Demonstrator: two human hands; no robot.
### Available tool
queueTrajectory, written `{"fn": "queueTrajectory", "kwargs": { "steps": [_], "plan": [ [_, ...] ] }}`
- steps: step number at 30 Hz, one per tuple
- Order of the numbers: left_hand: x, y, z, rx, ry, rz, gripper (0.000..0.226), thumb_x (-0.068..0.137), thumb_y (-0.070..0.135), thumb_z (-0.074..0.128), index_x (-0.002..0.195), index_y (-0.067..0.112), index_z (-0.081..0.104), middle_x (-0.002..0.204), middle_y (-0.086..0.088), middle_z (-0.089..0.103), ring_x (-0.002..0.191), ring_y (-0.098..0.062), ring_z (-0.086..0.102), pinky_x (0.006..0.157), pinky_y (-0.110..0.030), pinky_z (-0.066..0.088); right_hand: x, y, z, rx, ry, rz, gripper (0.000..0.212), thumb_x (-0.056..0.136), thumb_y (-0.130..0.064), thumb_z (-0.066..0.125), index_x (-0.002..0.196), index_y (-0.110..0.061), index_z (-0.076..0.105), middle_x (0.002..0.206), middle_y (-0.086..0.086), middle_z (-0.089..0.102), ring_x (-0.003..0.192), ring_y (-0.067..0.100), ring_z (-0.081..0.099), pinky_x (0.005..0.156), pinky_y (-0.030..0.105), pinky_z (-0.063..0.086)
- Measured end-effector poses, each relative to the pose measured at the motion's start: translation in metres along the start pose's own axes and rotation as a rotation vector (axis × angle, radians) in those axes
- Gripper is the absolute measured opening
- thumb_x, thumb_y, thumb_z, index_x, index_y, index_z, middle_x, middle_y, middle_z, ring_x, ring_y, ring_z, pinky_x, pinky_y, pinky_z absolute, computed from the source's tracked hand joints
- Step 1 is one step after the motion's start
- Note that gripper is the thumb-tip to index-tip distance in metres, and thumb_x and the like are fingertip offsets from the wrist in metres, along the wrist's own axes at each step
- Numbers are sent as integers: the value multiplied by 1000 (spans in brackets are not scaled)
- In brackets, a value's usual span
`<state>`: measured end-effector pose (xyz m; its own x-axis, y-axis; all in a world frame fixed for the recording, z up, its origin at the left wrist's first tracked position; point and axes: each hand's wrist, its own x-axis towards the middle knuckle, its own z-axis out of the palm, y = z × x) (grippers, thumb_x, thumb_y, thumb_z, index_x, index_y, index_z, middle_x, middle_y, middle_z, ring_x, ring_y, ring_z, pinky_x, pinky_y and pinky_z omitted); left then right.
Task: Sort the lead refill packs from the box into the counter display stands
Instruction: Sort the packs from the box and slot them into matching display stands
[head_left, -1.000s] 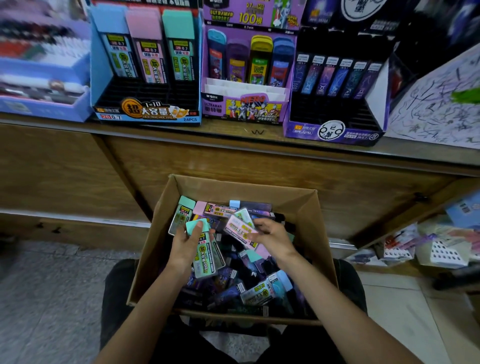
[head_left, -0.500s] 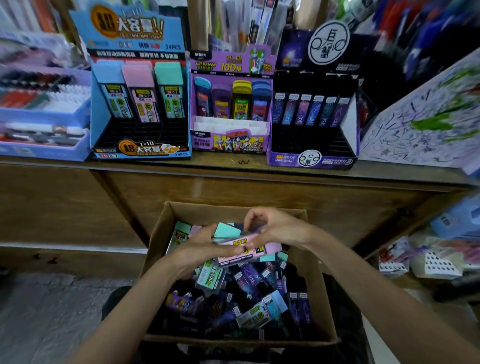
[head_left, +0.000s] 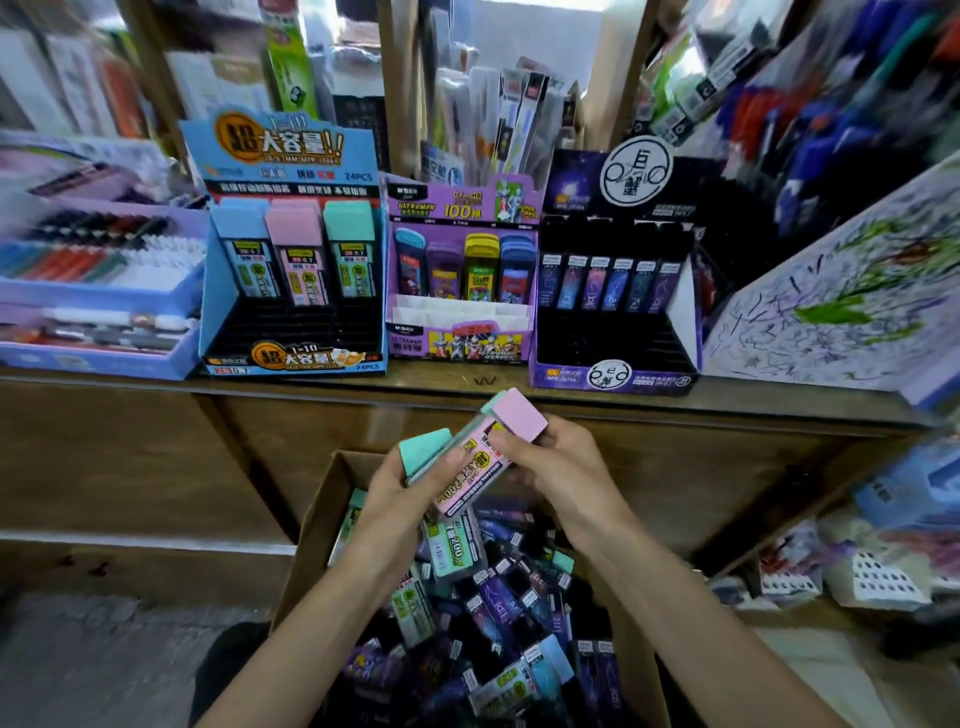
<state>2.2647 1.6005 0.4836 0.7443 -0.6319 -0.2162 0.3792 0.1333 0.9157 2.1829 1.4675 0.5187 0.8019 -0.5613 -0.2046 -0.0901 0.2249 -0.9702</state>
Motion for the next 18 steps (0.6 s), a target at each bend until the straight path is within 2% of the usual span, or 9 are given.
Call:
{"fn": "queueTrajectory", "kwargs": {
  "steps": [3, 6, 9, 11, 15, 18],
  "plan": [
    [-1, 14, 2, 14, -68, -20, 58, 64, 42, 70, 113, 12, 59, 101, -8, 73, 89, -21, 69, 76, -32, 55, 5, -14, -1, -21, 34, -56, 27, 80, -1, 70, 104, -10, 60, 93, 6, 72, 88, 20, 69, 75, 30, 55],
    [0, 26, 5, 69, -130, -21, 55, 67, 41, 70, 114, 14, 60, 104, -7, 72, 96, -22, 69, 79, -31, 55, 10, -32, -5, -73, -34, -109, 32, 80, 1, 68, 107, -14, 57, 96, 4, 70, 91, 19, 68, 80, 33, 55],
    [1, 40, 7, 100, -192, 7, 46, 68, 39, 69, 108, 17, 61, 98, -4, 74, 86, -16, 71, 67, -23, 56, 13, -50, -5, -187, -172, -179, 33, 80, 0, 68, 106, -17, 58, 100, 5, 69, 92, 14, 67, 76, 25, 56],
    [2, 48, 11, 151, -213, 61, 46, 70, 40, 68, 109, 17, 61, 97, -3, 74, 84, -15, 71, 64, -22, 54, 14, -57, -1, -255, -223, -223, 35, 79, 1, 69, 104, -21, 58, 101, 3, 68, 91, 9, 66, 75, 22, 55],
    [8, 58, 17, 219, -126, 218, 46, 71, 43, 64, 108, 15, 61, 89, -2, 73, 76, -13, 69, 63, -25, 55, 19, -67, 7, -314, -221, -299, 38, 78, -2, 71, 100, -30, 59, 96, -9, 68, 88, 0, 66, 72, 15, 53],
    [12, 63, 14, 210, -43, 264, 46, 72, 42, 62, 104, 9, 60, 85, -5, 71, 70, -14, 67, 60, -26, 54, 24, -76, 11, -432, -217, -305, 31, 79, -11, 73, 98, -31, 59, 97, -6, 69, 89, 8, 67, 72, 23, 56]
  ]
}}
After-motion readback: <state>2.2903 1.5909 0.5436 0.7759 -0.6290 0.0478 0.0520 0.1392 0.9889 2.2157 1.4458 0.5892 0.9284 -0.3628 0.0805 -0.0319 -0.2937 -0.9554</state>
